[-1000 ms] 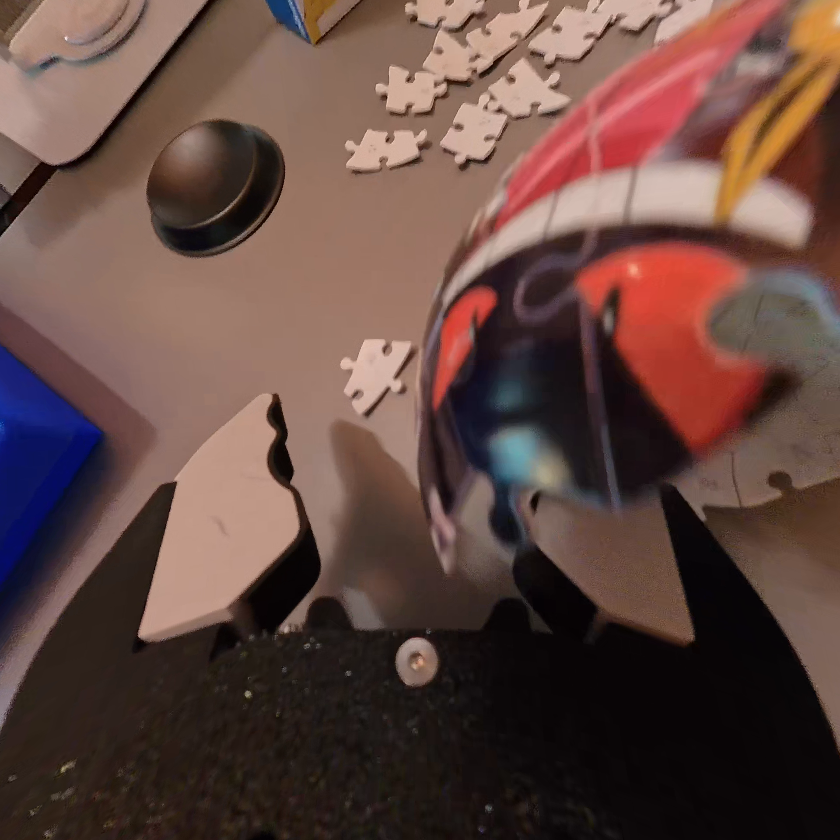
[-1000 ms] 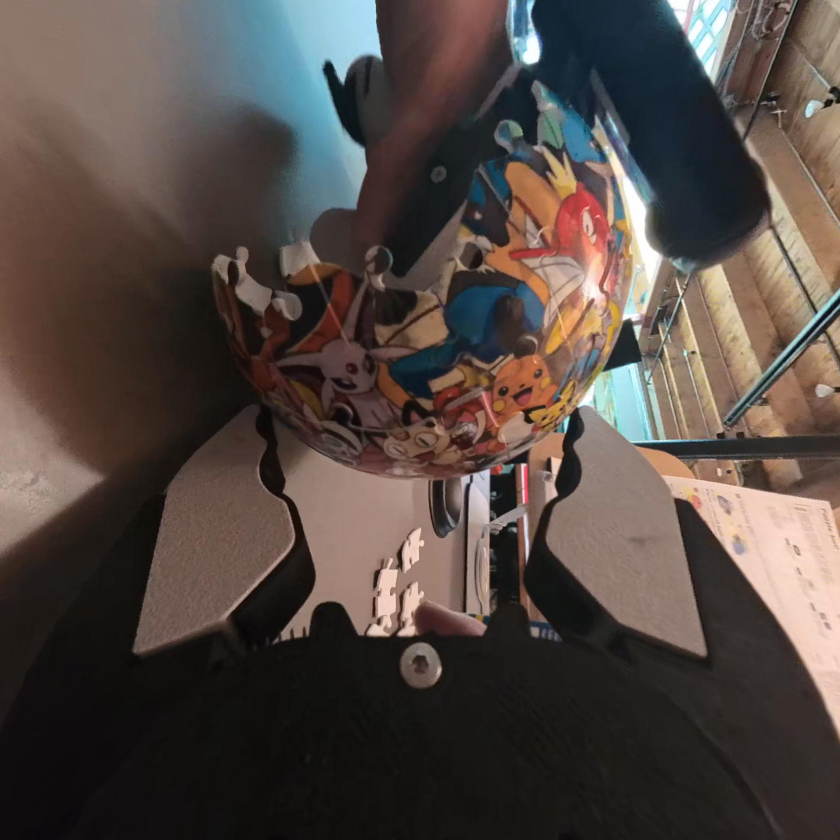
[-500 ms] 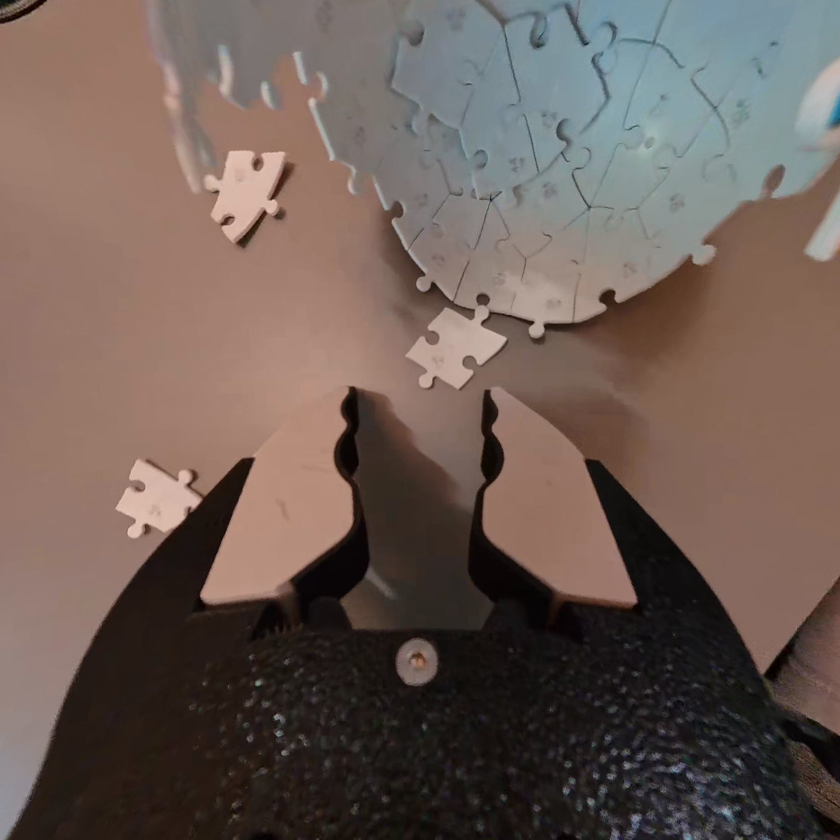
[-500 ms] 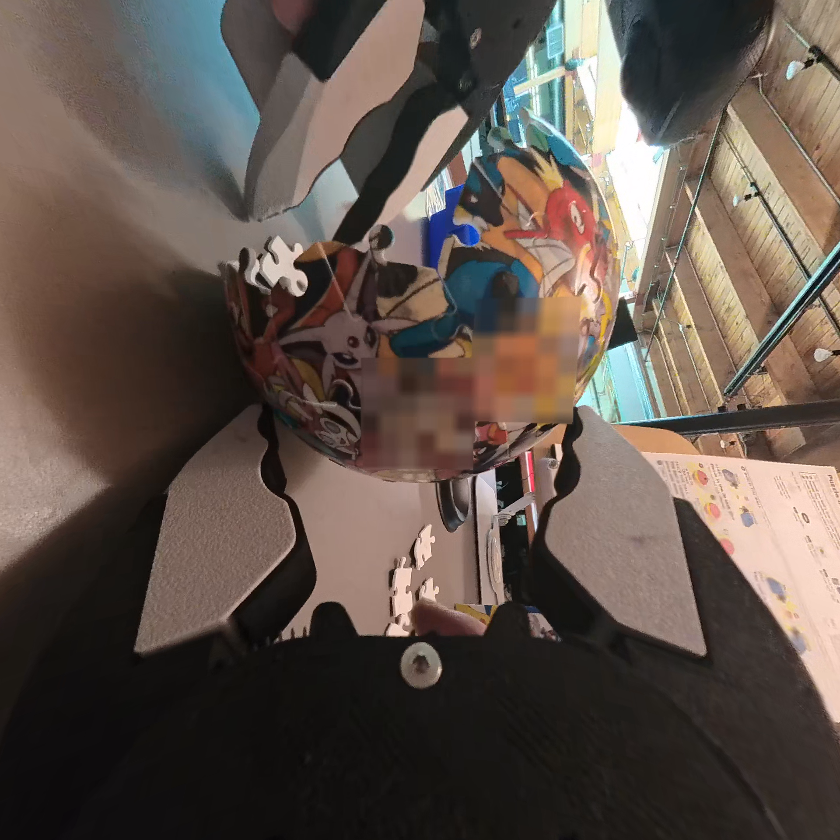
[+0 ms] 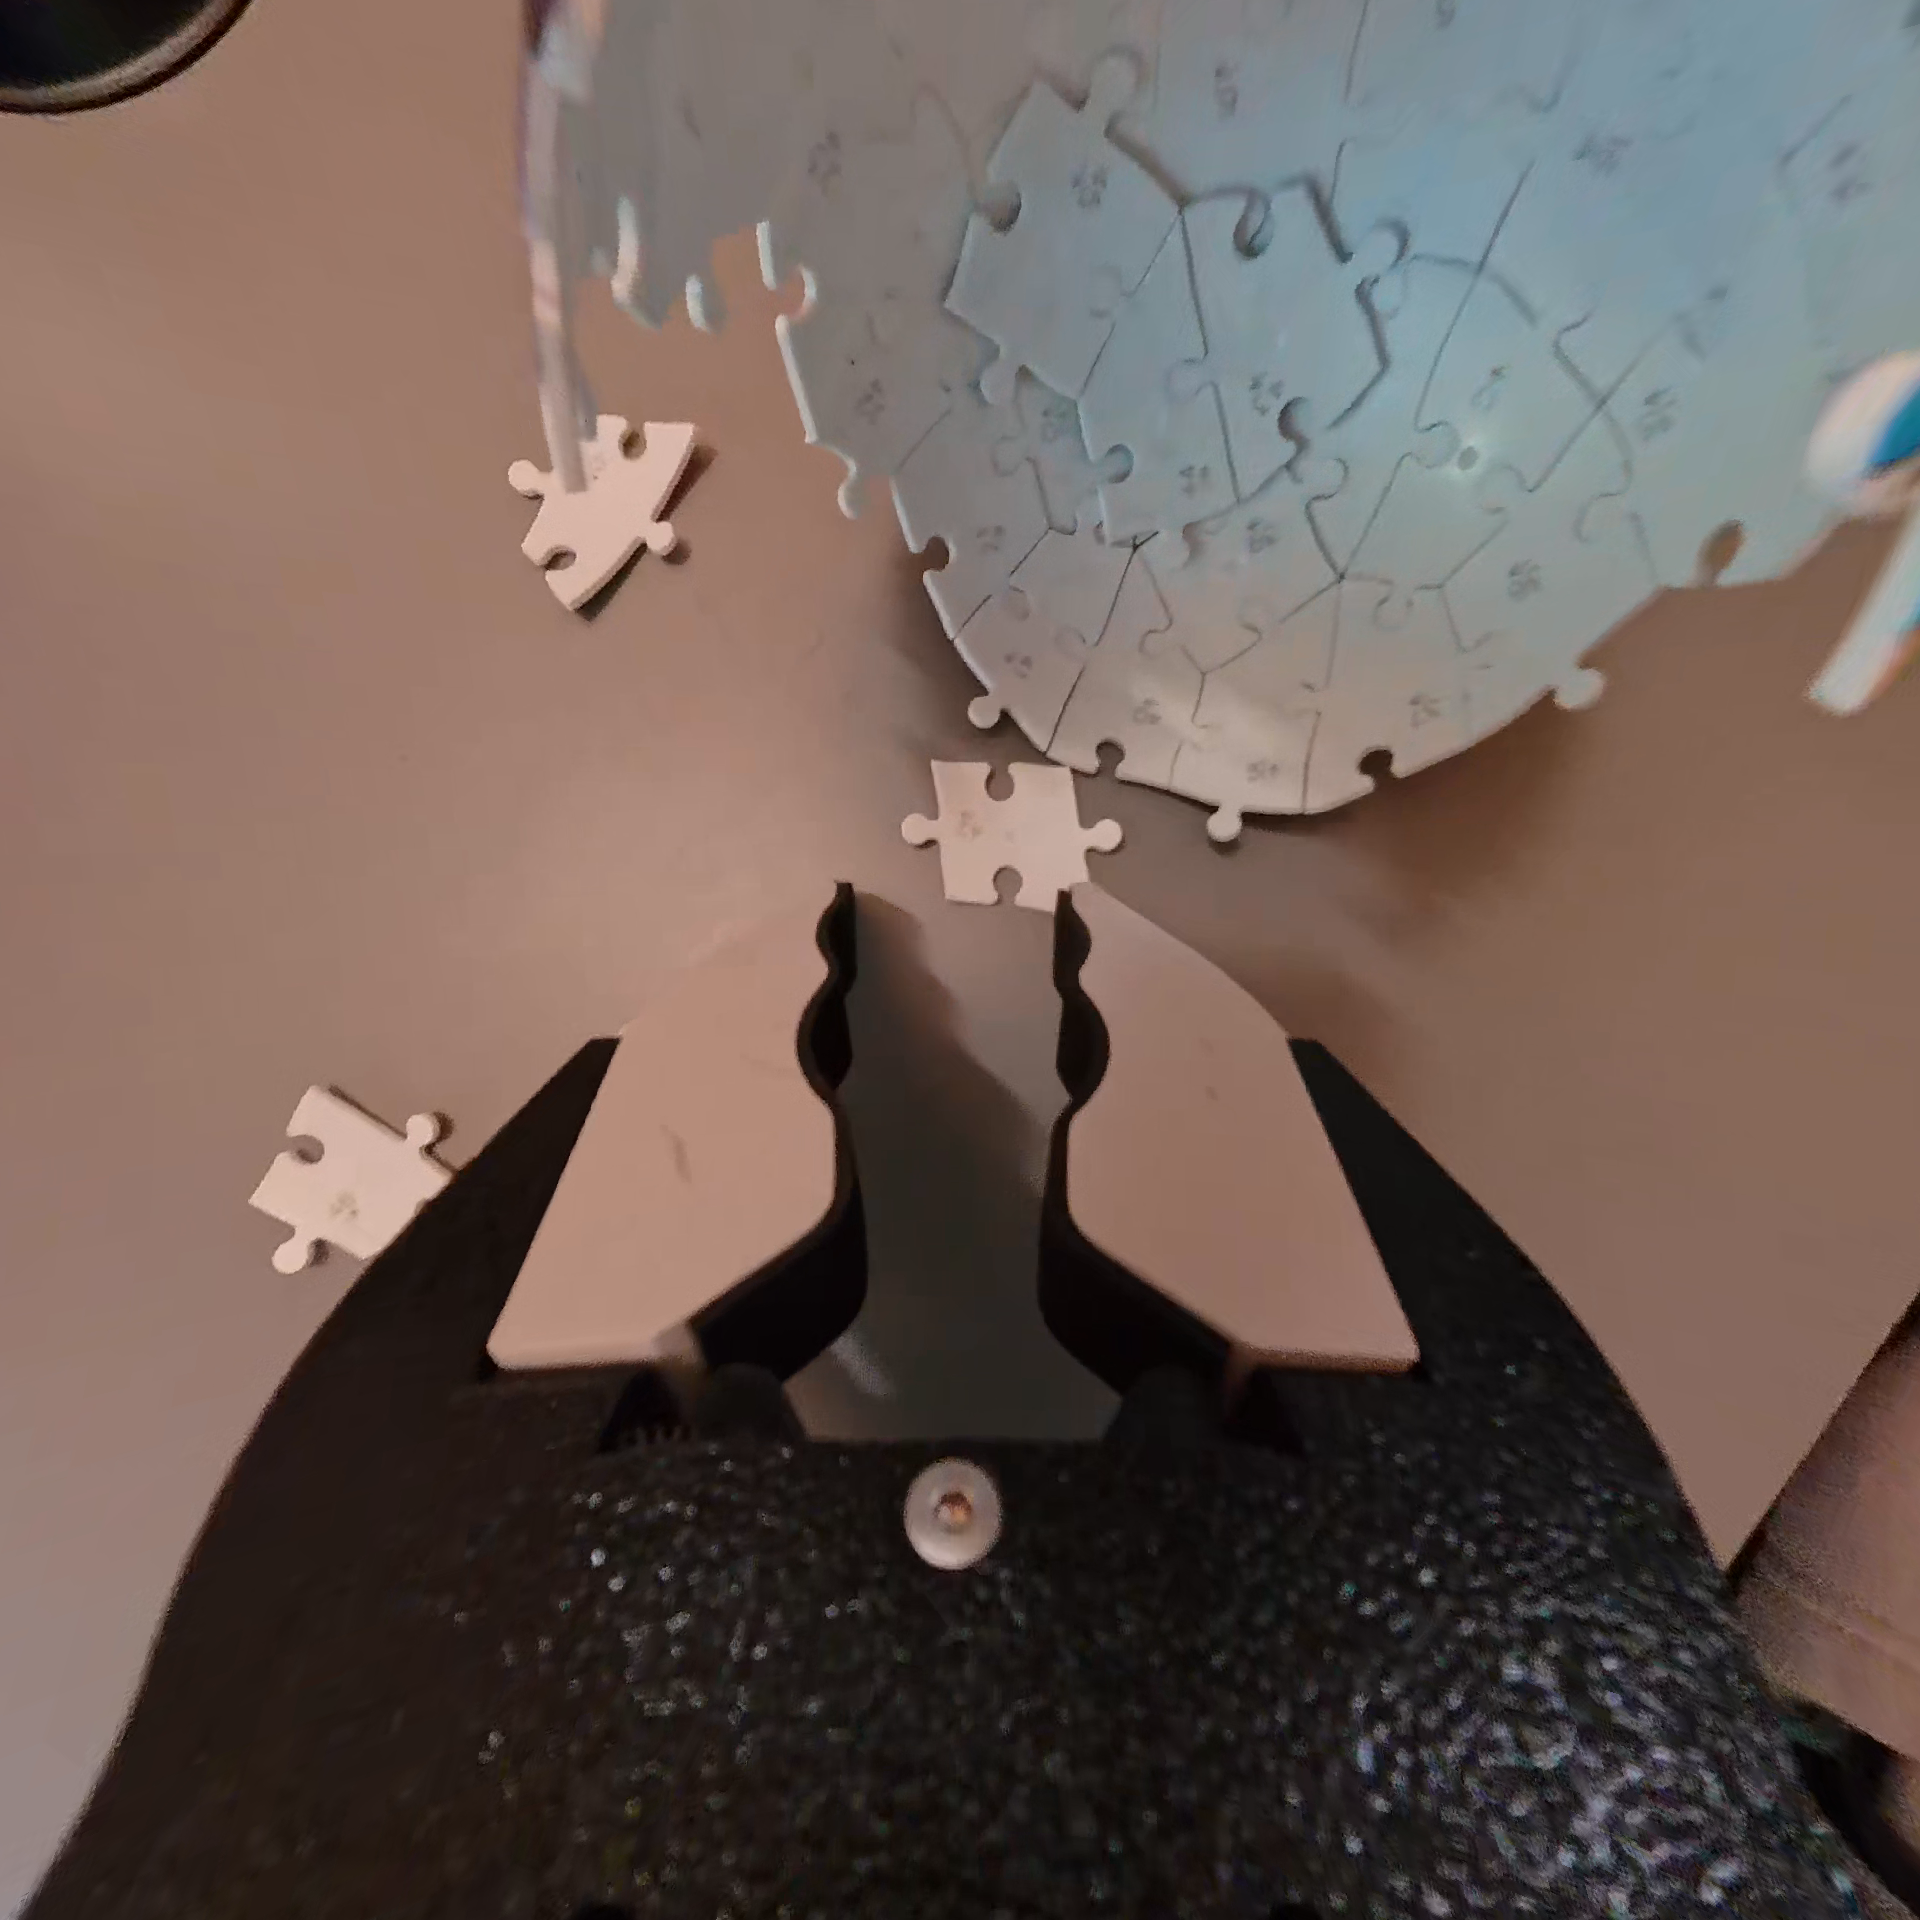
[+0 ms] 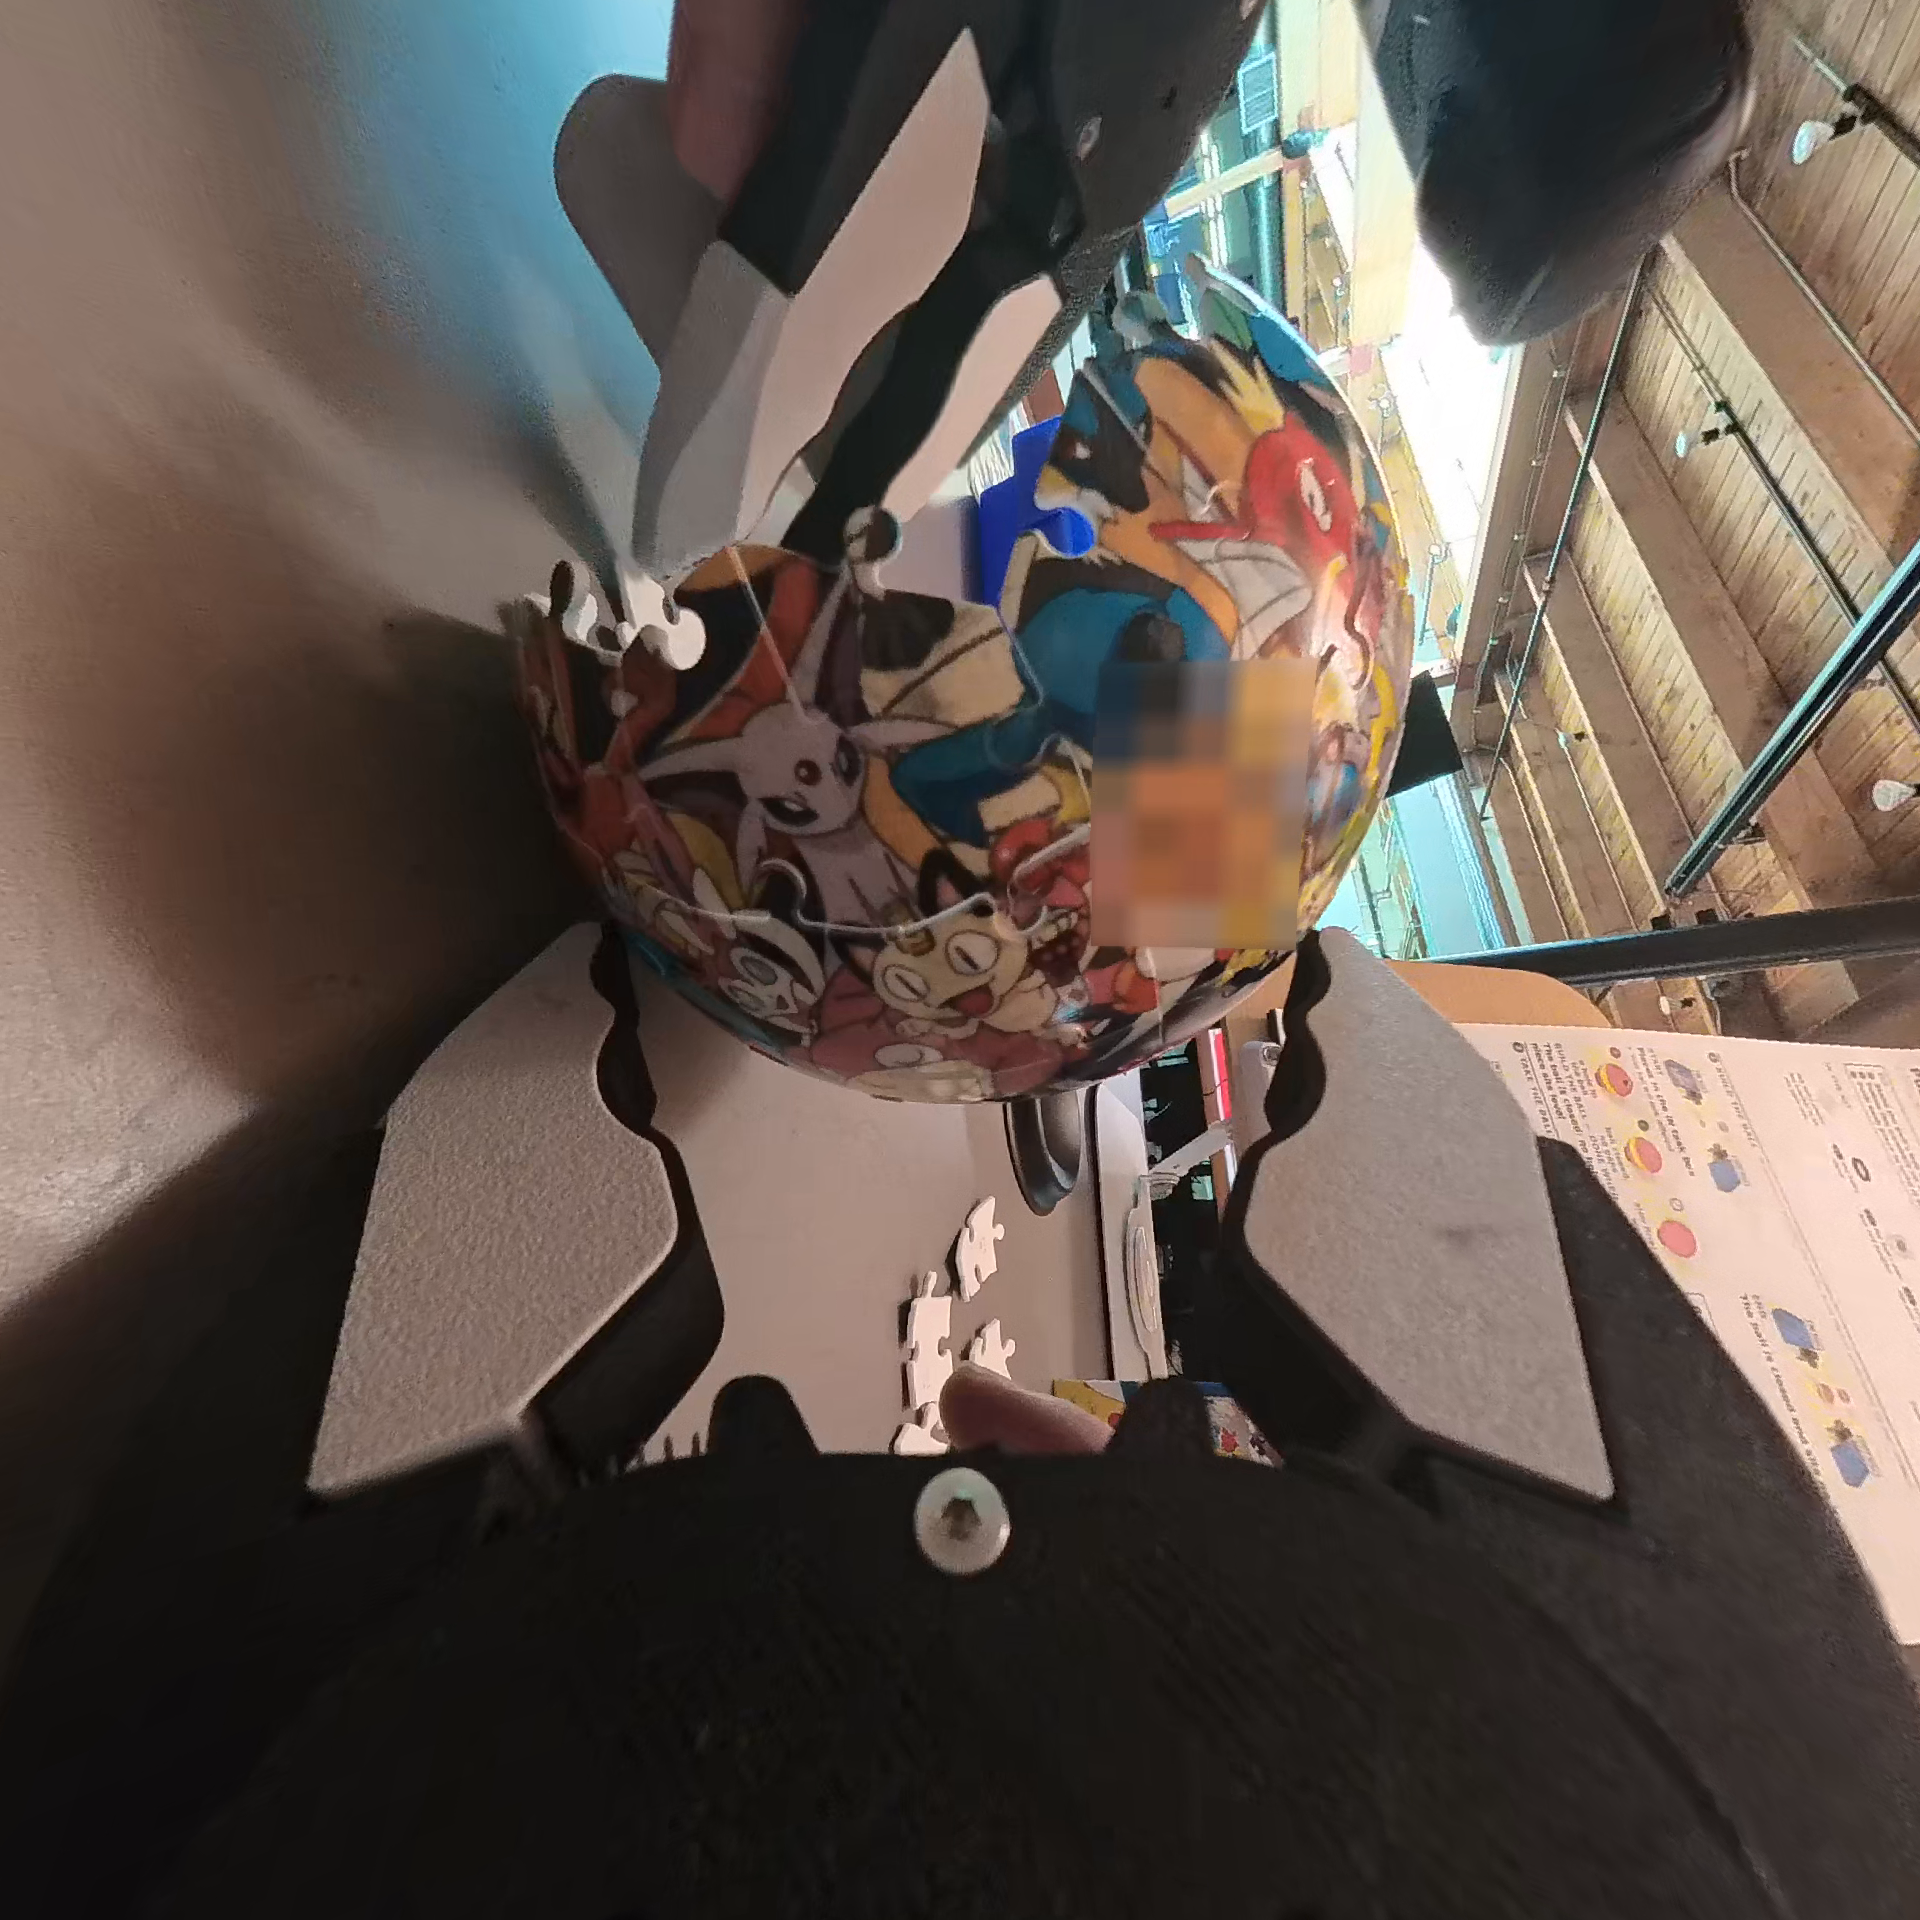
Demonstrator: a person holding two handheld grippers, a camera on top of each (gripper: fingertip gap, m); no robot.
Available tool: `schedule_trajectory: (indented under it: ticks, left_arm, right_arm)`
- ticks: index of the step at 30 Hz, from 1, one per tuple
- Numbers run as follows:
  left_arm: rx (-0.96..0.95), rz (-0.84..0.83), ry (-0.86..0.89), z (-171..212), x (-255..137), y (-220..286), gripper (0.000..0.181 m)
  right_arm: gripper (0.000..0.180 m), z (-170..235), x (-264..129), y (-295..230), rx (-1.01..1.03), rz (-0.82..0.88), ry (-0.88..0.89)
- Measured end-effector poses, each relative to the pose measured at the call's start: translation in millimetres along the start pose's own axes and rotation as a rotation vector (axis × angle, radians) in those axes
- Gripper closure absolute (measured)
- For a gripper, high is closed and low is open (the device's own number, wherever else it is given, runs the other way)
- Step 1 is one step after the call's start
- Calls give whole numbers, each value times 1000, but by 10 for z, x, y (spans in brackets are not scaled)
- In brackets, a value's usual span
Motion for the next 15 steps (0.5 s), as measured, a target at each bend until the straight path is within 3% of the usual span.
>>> schedule_trajectory:
  ticks: [1, 15]
  left_arm:
    - [-9, 15, 19, -20, -2, 9, 144]
    - [-44, 26, 63, -10, 2, -68, 152]
  right_arm:
    - [62, -1, 0, 0, -2, 0, 0]
    - [63, 2, 2, -4, 6, -1, -2]
Point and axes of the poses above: each gripper's, where its closed fingertips meet, x out along the fingers, z out of its underside, y = z × x across the jaws, the point moved 5 cm from there along -x, back along the fingers, and after that the axes turned 2 degrees about z, right-handed, at the moved point
